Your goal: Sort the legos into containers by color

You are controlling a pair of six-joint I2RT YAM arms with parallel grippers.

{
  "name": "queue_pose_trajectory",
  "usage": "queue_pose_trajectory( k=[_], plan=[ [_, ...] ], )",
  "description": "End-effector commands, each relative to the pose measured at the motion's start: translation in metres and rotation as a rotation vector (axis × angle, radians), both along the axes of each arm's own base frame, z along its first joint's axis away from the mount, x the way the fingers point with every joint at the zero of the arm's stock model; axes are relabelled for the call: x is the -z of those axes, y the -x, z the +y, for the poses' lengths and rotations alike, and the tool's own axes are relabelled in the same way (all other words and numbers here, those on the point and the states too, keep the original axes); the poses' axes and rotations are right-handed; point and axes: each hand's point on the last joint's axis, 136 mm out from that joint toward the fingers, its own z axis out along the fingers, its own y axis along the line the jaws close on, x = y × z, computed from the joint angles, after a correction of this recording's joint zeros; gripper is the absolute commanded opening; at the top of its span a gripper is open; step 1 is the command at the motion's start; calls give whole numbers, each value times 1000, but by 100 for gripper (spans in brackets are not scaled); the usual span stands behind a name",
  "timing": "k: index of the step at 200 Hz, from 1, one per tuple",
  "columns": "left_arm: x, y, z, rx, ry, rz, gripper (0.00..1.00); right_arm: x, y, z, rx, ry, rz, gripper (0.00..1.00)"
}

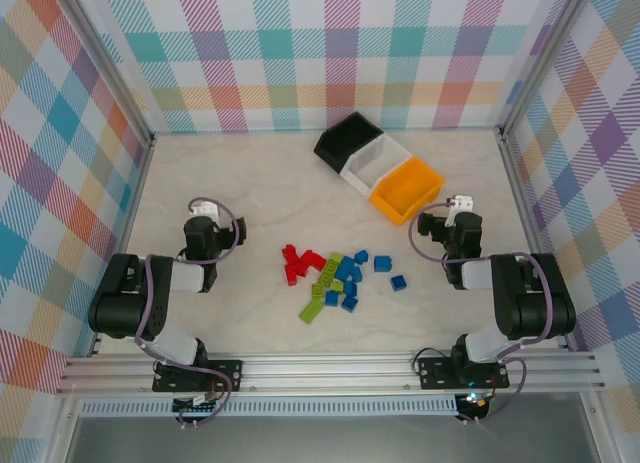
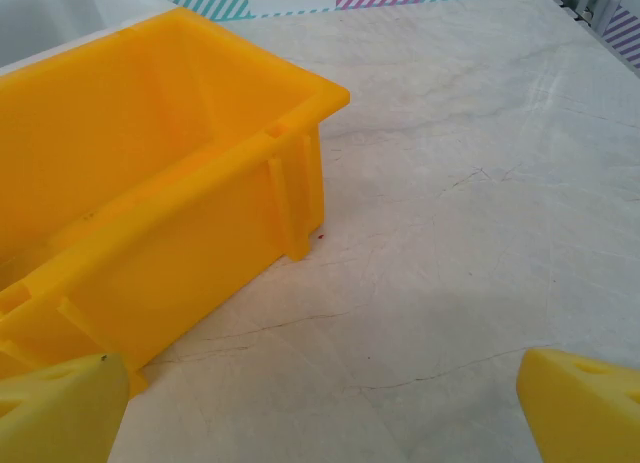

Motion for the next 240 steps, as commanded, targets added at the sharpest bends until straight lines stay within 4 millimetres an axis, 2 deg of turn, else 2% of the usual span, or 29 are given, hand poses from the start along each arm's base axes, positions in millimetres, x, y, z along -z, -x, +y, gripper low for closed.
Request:
queue_pose_trajectory(
  k=[1, 181, 191, 216, 240],
  plan=[
    [-10, -8, -4, 22, -3, -30, 100, -11, -4, 4, -18, -5, -42, 100],
    [-11, -7, -3, 22, -1, -35, 100, -12, -4, 3, -28, -22, -43, 100],
    [-20, -6, -1, -4, -14, -44, 100, -15, -3, -1, 1, -24, -27, 100],
    [-59, -2, 7, -89, -54, -31, 100, -20, 1, 2, -7, 0, -64, 100],
    [-86, 2, 14, -172, 42, -112, 100, -21, 1, 3, -5, 3, -68, 100]
  ],
)
